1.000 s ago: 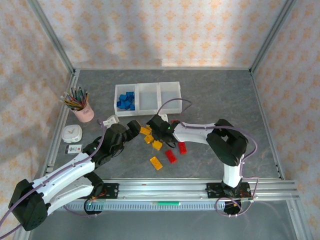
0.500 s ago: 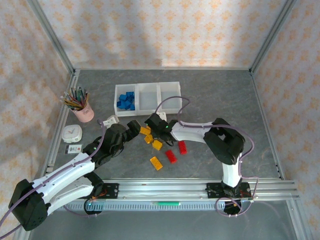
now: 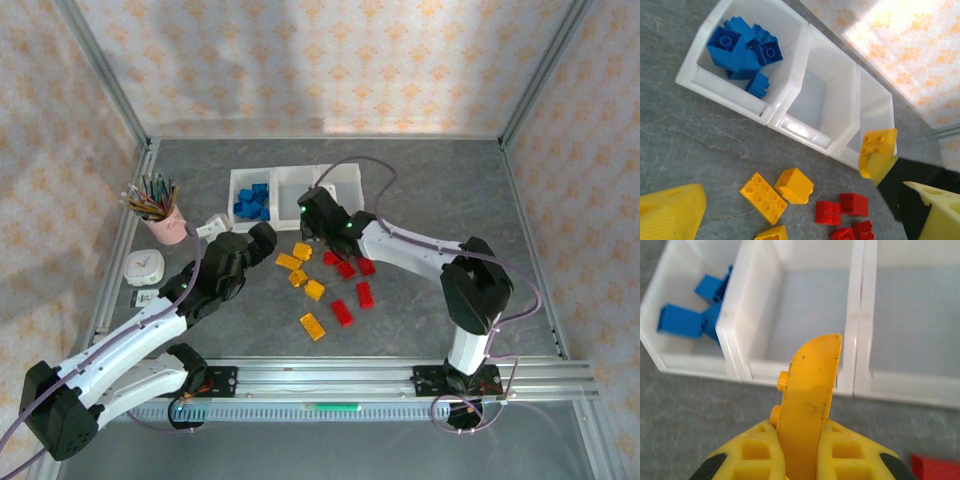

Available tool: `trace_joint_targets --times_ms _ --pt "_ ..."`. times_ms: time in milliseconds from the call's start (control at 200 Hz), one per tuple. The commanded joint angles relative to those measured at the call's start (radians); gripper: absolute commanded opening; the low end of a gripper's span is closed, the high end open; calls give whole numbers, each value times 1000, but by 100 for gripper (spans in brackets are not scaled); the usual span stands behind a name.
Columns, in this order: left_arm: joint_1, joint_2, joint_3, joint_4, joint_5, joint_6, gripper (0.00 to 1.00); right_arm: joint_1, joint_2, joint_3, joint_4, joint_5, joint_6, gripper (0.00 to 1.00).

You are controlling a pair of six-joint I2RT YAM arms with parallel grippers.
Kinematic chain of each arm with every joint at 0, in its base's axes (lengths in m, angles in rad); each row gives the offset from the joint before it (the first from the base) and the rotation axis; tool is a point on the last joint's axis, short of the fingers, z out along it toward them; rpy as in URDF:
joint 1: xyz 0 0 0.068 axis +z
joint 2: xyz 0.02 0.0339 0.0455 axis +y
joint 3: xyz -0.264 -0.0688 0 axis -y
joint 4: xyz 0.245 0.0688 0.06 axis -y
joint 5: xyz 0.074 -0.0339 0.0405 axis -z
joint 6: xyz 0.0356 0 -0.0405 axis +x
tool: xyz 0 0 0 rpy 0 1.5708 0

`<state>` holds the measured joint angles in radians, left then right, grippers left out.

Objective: Sort the legos into containers by color
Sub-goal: Place the lego in the container, then pick up the lego from the center of the table.

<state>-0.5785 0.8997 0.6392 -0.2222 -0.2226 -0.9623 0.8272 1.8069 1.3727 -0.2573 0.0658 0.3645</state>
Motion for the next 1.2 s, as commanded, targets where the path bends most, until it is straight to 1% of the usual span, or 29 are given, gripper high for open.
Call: trace_joint_targets --times_ms 0,115,230,285,355,410,445,506,571,646,851,1001,1121,1196 --pt "35 10 35 -40 -25 37 99 -24 95 90 22 -31 -58 13" --pt "63 4 29 -29 -19 53 99 -38 186 178 23 -46 -85 13" --pt "87 5 26 -24 4 73 99 -53 248 246 12 -44 -94 17" --pt "89 8 28 -32 4 81 99 -59 262 264 6 -46 -104 25" --pt "88 10 32 -36 6 89 99 -60 249 266 5 -41 -117 29" --pt "88 12 33 -38 10 95 99 -60 226 252 6 -40 -124 39" --pt "89 17 32 -40 15 100 99 -61 206 236 11 -41 -128 42" --pt "89 27 41 -49 16 108 99 -60 168 197 17 -37 -129 43" --pt "86 45 49 -53 37 121 99 -61 110 137 42 -32 -130 46" --pt "81 73 68 -67 53 136 99 -66 51 78 47 -47 -124 48" --pt "-18 189 117 -64 55 171 99 -71 -161 -142 67 -79 -79 54" --pt "-59 303 145 -66 74 189 99 -86 -299 -287 43 -110 -62 60" --pt "-80 391 179 -66 97 217 98 -98 -394 -401 42 -161 -44 65" --pt "-90 453 210 -62 107 241 98 -105 -445 -477 71 -215 -28 69"
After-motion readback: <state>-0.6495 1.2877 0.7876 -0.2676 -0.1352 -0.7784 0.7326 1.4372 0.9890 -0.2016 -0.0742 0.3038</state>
